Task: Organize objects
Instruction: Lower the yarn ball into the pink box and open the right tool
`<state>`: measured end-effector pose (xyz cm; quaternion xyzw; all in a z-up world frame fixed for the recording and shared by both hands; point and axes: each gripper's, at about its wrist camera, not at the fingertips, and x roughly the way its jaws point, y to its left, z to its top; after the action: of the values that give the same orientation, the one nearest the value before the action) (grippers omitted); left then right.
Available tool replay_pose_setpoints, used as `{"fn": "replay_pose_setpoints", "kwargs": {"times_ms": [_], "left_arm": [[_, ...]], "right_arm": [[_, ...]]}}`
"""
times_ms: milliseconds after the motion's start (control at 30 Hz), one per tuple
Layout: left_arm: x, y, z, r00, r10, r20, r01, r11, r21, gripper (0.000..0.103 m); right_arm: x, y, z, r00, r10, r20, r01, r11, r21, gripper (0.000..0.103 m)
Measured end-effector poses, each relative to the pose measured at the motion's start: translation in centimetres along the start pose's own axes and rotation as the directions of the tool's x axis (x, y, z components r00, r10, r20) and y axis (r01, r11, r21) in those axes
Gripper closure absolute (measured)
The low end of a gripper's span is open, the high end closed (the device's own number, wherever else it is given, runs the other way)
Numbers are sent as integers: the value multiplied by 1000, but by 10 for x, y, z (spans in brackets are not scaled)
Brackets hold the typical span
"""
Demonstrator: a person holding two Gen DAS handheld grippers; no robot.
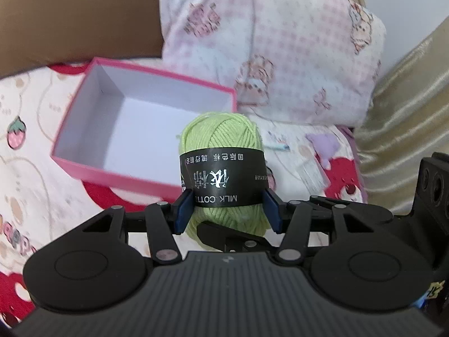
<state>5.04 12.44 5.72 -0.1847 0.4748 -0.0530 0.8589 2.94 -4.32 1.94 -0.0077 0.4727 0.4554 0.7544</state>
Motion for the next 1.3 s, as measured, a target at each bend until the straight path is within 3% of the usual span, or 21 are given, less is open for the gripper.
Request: {"fn": "replay_pose_setpoints", "kwargs": {"times_ms": [233, 433, 700, 900, 1133, 1300], "left_arm": [[10, 20, 21, 998, 55, 40, -55, 998, 10, 51], [32, 49, 45, 996, 91, 19, -91, 996, 12, 51], [75, 96, 70, 994, 109, 6, -108, 992, -60, 51], [110, 122, 76, 997, 80, 2, -80, 993, -92, 52], [134, 129, 81, 997, 73, 41, -71, 997, -38, 54], [155, 136, 81, 997, 56, 48, -54, 997, -50, 55]], "right_arm": [[30, 3, 24, 1000, 23, 18, -23, 1000, -7, 42], [68, -5, 46, 998, 68, -16, -67, 996, 54, 42], [128, -24, 64, 989, 141, -45, -135, 984, 113, 41], [164, -39, 68, 990, 129, -49, -121, 982, 144, 41], [189, -38, 73, 999, 36, -32, -33, 997, 74, 38], [204, -44, 77, 1000, -16, -22, 16, 1000, 24, 38]]}}
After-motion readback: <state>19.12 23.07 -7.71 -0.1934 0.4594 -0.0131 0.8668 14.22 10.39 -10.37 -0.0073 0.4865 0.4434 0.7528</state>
